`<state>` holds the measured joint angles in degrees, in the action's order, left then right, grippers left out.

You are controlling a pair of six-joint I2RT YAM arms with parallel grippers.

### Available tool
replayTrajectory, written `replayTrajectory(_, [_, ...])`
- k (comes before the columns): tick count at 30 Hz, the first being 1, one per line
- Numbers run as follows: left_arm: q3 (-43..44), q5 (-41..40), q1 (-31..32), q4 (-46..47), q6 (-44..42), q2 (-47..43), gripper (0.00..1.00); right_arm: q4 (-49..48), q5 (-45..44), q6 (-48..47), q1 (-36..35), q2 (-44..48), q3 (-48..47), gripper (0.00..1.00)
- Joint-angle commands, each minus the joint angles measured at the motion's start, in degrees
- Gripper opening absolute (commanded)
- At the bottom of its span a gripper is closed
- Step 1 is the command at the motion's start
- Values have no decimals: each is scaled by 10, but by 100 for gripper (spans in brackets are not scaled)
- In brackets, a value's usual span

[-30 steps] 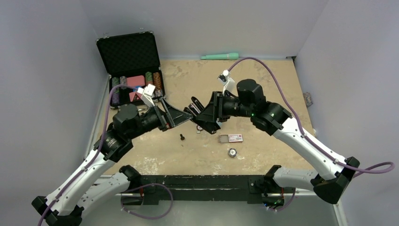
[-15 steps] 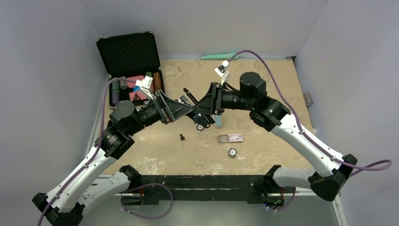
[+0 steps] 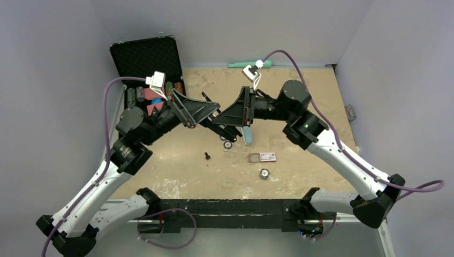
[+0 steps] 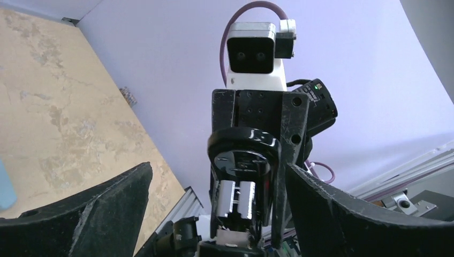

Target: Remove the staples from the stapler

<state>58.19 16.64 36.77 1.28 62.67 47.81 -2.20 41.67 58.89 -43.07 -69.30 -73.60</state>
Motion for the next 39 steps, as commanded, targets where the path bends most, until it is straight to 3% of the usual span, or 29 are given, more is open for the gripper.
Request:
replayTrajectory(1, [34,-17,-3,45,12,14,96,-105,18,38,1,19,-7,0])
replayTrajectory(5, [41,-29,-3,53,20,21,91,-123,5,49,1,20,-3,0])
replayTrajectory(11, [46,-29,-2,67,32,43,75,-131,14,48,1,8,-6,0])
replayTrajectory(19, [89,-40,-2,23,38,71,40,-135,22,42,1,8,3,0])
replayTrajectory(24, [120,-49,-2,-44,30,81,1,-129,22,37,2,10,12,0])
replayTrajectory(32, [171,-9,-2,-109,27,117,0,-115,34,24,1,3,13,0])
replayTrajectory(36, [184,-18,-2,-155,13,117,0,-91,38,8,1,3,10,26])
replayTrajectory(39, [203,-43,-3,-219,-3,114,0,-45,26,-18,2,3,-4,40])
